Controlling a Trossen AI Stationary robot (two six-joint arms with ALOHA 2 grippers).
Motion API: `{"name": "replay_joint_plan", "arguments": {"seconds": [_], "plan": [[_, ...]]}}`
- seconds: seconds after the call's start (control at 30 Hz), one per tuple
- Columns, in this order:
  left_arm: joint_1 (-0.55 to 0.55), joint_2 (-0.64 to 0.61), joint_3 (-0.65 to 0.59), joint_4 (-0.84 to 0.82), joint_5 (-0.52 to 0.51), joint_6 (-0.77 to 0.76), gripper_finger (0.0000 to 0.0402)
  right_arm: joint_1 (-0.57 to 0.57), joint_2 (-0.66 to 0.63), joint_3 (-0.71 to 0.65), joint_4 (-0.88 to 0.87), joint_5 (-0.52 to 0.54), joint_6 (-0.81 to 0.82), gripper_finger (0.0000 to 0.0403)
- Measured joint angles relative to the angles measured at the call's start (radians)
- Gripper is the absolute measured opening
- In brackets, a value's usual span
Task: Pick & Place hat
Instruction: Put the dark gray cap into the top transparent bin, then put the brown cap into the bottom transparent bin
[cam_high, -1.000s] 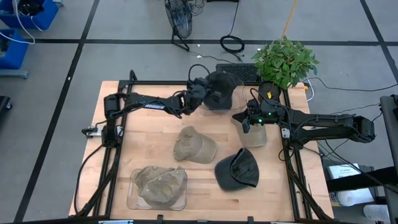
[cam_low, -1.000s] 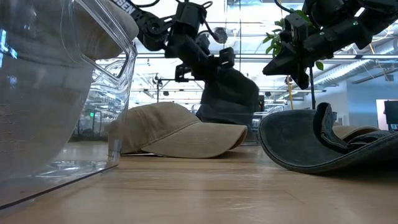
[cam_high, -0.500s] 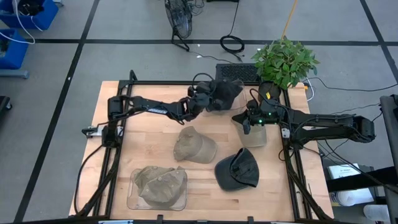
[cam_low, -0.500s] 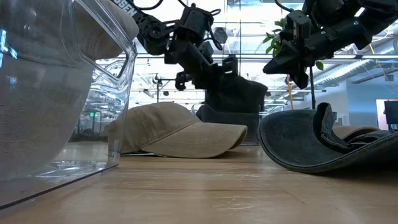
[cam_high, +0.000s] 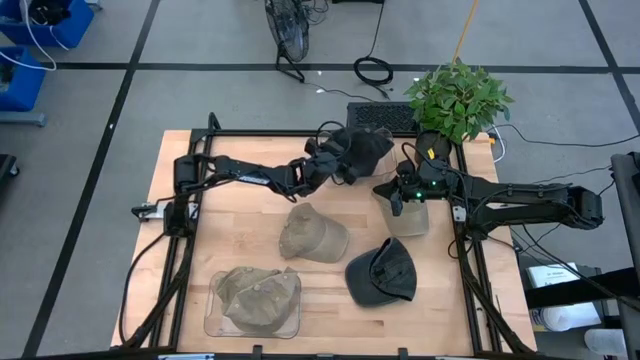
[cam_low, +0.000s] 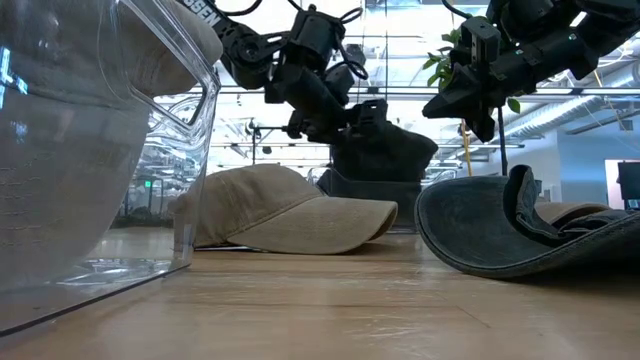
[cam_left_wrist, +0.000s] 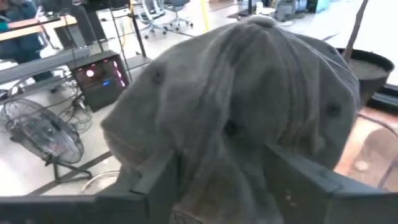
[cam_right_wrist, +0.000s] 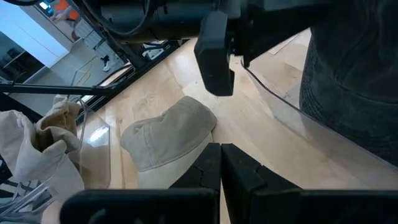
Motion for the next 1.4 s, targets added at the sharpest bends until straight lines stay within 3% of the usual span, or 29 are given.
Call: {"name": "replay_joint_plan", "arguments": {"seconds": [0.23, 0.47, 0.57, 0.67, 0.87, 1.0, 1.1, 1.23, 1.4], "plan": [[0.0, -0.13, -0.001, -0.095, -0.024, 0.13, 0.0327, 0.0, 0.0, 0.0, 0.0, 0.001, -0.002, 0.0], [-0.001, -0.348, -0.001, -0.354, -0.082, 0.146, 0.034, 0.0, 0.0, 0.0, 0.0, 0.004, -0.029, 0.0], [-0.015, -0.433, 0.0, -0.492, -0.087, 0.081, 0.0315, 0.0, 0.0, 0.0, 0.0, 0.005, -0.029, 0.0], [-0.046, -0.502, 0.0, -0.598, -0.09, -0.024, 0.0264, 0.0, 0.0, 0.0, 0.0, 0.005, -0.032, 0.0], [-0.137, -0.542, 0.0, -0.772, -0.085, -0.222, 0.0116, 0.0, 0.0, 0.0, 0.0, 0.005, -0.034, 0.0], [-0.203, -0.541, 0.0, -0.874, -0.022, -0.345, 0.0018, 0.0, 0.0, 0.0, 0.0, 0.005, -0.033, 0.0], [-0.246, -0.531, 0.0, -0.937, 0.032, -0.38, 0.0015, 0.0, 0.0, 0.0, 0.0, 0.004, -0.033, 0.0], [-0.297, -0.532, 0.0, -1.008, 0.128, -0.273, 0.0017, 0.0, 0.0, 0.0, 0.0, 0.003, -0.033, 0.0], [-0.346, -0.532, 0.0, -1.026, 0.111, -0.31, 0.0005, 0.0, 0.0, 0.0, 0.0, 0.003, -0.031, 0.0]]}}
